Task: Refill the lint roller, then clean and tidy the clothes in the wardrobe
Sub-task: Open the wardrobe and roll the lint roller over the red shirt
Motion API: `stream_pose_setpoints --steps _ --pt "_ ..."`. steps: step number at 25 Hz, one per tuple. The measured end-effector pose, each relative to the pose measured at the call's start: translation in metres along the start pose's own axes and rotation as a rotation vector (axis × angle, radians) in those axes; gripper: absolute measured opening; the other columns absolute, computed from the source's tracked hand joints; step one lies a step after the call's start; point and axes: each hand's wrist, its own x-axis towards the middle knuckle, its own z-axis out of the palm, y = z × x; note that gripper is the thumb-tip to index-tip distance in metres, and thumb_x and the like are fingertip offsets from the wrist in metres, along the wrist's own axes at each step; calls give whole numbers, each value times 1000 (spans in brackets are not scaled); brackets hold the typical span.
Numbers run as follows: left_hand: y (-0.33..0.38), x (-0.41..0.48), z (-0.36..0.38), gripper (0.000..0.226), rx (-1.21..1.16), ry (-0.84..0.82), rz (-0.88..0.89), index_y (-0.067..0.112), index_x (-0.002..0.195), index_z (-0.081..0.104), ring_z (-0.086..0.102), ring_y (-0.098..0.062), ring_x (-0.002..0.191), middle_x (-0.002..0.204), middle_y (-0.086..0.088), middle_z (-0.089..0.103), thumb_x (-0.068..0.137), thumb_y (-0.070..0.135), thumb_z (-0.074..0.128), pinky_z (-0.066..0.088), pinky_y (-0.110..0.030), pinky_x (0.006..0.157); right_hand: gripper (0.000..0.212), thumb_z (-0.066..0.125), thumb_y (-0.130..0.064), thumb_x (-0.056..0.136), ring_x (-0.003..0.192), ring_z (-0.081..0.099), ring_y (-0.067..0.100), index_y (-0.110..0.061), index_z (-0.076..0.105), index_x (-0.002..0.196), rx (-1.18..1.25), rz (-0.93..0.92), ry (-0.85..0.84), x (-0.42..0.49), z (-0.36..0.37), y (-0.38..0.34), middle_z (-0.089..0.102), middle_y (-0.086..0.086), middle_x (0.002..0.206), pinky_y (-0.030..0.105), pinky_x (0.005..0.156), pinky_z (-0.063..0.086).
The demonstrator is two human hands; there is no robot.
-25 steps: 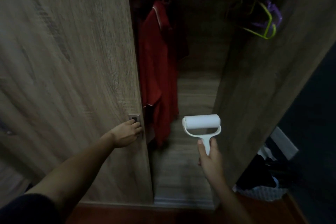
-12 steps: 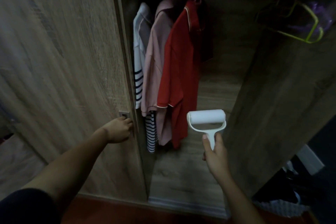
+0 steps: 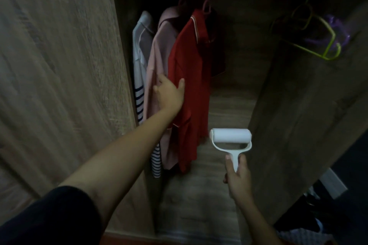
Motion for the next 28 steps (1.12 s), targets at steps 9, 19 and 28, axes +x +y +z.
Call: stream_pose_setpoints --steps 9,19,28 --pt "4 -27 -62 26 -58 218 422 8 79 61 62 -29 63 64 -7 61 90 32 58 37 -35 58 11 49 -28 94 49 47 12 -24 45 85 9 -41 -120 59 2 -27 49 1 61 22 43 41" --pt "-25 40 -130 29 -99 326 458 26 64 45 43 3 51 55 15 52 87 30 62 31 -14 51 13 42 -27 97 63 58 10 -16 44 103 2 -185 -304 91 81 -32 59 -2 77 32 62 50" --pt "-33 52 -135 27 -117 254 515 27 66 46 42 3 51 58 20 53 88 29 62 31 -14 50 7 42 -21 97 69 58 26 -15 45 96 -50 -148 -346 122 142 -58 60 10 77 37 62 42"
